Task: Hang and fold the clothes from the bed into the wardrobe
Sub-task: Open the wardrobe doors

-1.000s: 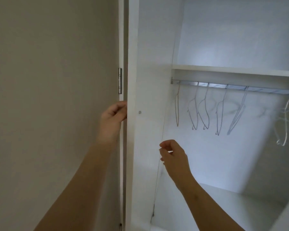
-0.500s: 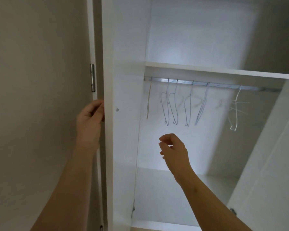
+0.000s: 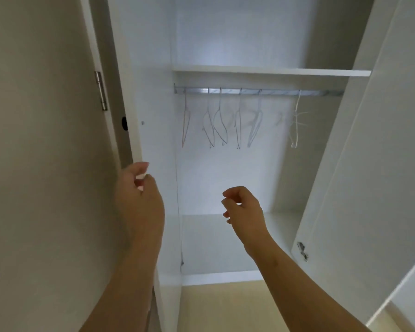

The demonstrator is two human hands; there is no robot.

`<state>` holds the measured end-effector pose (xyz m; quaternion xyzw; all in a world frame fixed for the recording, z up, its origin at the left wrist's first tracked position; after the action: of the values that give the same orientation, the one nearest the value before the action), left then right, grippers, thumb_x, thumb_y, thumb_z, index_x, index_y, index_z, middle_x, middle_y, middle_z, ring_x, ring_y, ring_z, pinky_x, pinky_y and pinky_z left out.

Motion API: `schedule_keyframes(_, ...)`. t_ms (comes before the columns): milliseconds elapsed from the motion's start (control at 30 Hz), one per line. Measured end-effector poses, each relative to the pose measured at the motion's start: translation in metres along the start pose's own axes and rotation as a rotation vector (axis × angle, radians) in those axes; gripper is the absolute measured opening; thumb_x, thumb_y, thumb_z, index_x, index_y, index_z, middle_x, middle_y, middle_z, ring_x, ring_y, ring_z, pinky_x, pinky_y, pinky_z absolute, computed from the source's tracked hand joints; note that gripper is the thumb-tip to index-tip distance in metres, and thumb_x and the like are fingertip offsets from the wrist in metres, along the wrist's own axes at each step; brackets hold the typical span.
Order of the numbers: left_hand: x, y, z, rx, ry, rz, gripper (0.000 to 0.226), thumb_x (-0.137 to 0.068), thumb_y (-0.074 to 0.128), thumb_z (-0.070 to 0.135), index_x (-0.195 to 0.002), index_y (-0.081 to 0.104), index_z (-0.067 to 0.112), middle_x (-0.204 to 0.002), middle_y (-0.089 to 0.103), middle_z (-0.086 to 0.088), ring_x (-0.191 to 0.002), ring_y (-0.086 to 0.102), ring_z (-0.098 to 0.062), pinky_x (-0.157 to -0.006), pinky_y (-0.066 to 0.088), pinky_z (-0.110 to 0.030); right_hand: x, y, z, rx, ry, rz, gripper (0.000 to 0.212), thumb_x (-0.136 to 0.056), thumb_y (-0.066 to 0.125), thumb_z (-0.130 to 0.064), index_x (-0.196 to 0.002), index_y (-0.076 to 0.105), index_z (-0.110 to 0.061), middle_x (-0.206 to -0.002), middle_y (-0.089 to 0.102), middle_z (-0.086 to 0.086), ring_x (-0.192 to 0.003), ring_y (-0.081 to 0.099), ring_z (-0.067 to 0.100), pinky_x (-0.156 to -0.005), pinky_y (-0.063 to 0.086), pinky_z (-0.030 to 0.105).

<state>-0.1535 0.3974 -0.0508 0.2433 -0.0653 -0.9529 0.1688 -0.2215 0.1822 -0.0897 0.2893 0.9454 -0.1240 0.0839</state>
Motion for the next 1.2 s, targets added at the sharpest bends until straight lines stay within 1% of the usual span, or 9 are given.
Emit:
schedule_keyframes(100,0.068,0.040,-0.009,-0.019,-0.148,-0.288,0.027,-0.091,0.053,0.015,-0.083,0.055,0.041,-0.087,0.059,0.022,-0.081,0.058,-0.002,-0.062,0.042,-0.010,0.028,-0.043,0.016,0.001,0.056,0.086,0.022,-0.090,0.049,-0.011,-0.083,0.054,-0.032,-0.088,0.058,-0.014,-0.068,0.059,0.006,-0.062,0.047,0.019)
schedule_keyframes(167,0.117,0.075,-0.017,-0.030,-0.265,-0.504,0.025,-0.091,0.053,0.016,-0.083,0.055,0.039,-0.086,0.060,0.018,-0.078,0.059,-0.004,-0.057,0.044,-0.010,0.046,-0.077,0.027,0.020,0.085,0.163,0.023,-0.090,0.049,-0.012,-0.083,0.053,-0.034,-0.088,0.058,-0.013,-0.068,0.059,0.005,-0.061,0.046,0.017)
schedule_keyframes(233,0.164,0.107,-0.020,-0.048,-0.334,-0.688,0.025,-0.091,0.052,0.015,-0.082,0.056,0.037,-0.085,0.061,0.015,-0.077,0.060,-0.005,-0.062,0.047,-0.016,0.065,-0.118,0.040,0.040,0.118,0.253,0.023,-0.090,0.048,-0.011,-0.083,0.053,-0.033,-0.088,0.058,-0.011,-0.069,0.059,0.006,-0.060,0.045,0.016)
schedule_keyframes(333,0.233,0.151,-0.018,-0.055,-0.392,-0.928,0.023,-0.089,0.050,0.014,-0.082,0.057,0.035,-0.088,0.062,0.014,-0.080,0.061,-0.005,-0.070,0.048,-0.024,0.097,-0.184,0.064,0.047,0.196,0.407,0.020,-0.089,0.048,-0.009,-0.086,0.053,-0.028,-0.089,0.059,-0.006,-0.072,0.058,0.010,-0.060,0.042,0.016)
schedule_keyframes(500,0.359,0.217,-0.001,-0.030,-0.443,-1.316,0.020,-0.087,0.051,0.015,-0.082,0.060,0.032,-0.086,0.065,0.011,-0.079,0.063,-0.007,-0.069,0.049,-0.026,0.174,-0.295,0.100,0.051,0.347,0.734,0.020,-0.088,0.049,-0.009,-0.083,0.054,-0.028,-0.087,0.059,-0.005,-0.069,0.058,0.010,-0.058,0.042,0.019)
schedule_keyframes(633,0.467,0.239,0.019,-0.014,-0.463,-1.621,0.017,-0.087,0.052,0.016,-0.082,0.061,0.030,-0.085,0.066,0.007,-0.074,0.063,-0.006,-0.067,0.048,-0.026,0.262,-0.363,0.115,0.072,0.460,1.035,0.020,-0.088,0.048,-0.007,-0.082,0.054,-0.025,-0.083,0.059,-0.004,-0.065,0.056,0.011,-0.056,0.041,0.020)
schedule_keyframes(800,0.598,0.208,0.044,-0.006,-0.458,-1.997,0.015,-0.087,0.053,0.017,-0.080,0.061,0.027,-0.080,0.065,0.007,-0.070,0.062,-0.009,-0.066,0.046,-0.026,0.395,-0.395,0.126,0.069,0.586,1.398,0.022,-0.087,0.048,-0.005,-0.078,0.054,-0.024,-0.077,0.058,-0.004,-0.062,0.055,0.012,-0.053,0.041,0.018)
schedule_keyframes(967,0.703,0.127,0.066,-0.046,-0.407,-2.348,0.019,-0.087,0.054,0.013,-0.074,0.059,0.026,-0.076,0.063,0.004,-0.067,0.059,-0.014,-0.068,0.043,-0.027,0.524,-0.378,0.132,0.005,0.719,1.684,0.021,-0.087,0.048,-0.007,-0.079,0.055,-0.025,-0.078,0.060,-0.003,-0.062,0.055,0.011,-0.051,0.040,0.019)
schedule_keyframes(1200,0.802,0.045,0.121,-0.020,-0.241,-2.593,0.019,-0.087,0.054,0.013,-0.073,0.058,0.026,-0.072,0.063,0.002,-0.069,0.056,-0.017,-0.066,0.042,-0.028,0.658,-0.371,0.118,-0.052,0.762,1.916,0.019,-0.088,0.047,-0.009,-0.080,0.055,-0.024,-0.080,0.058,-0.001,-0.062,0.054,0.012,-0.053,0.040,0.021)
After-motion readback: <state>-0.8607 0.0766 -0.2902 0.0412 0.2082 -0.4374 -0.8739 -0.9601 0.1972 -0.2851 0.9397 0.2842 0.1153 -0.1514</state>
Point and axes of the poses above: each hand's wrist, its own x-axis away from the middle knuckle, its own y-axis out of the palm, z = x × y, the point moved 8 cm from there along -x, towards the middle knuckle
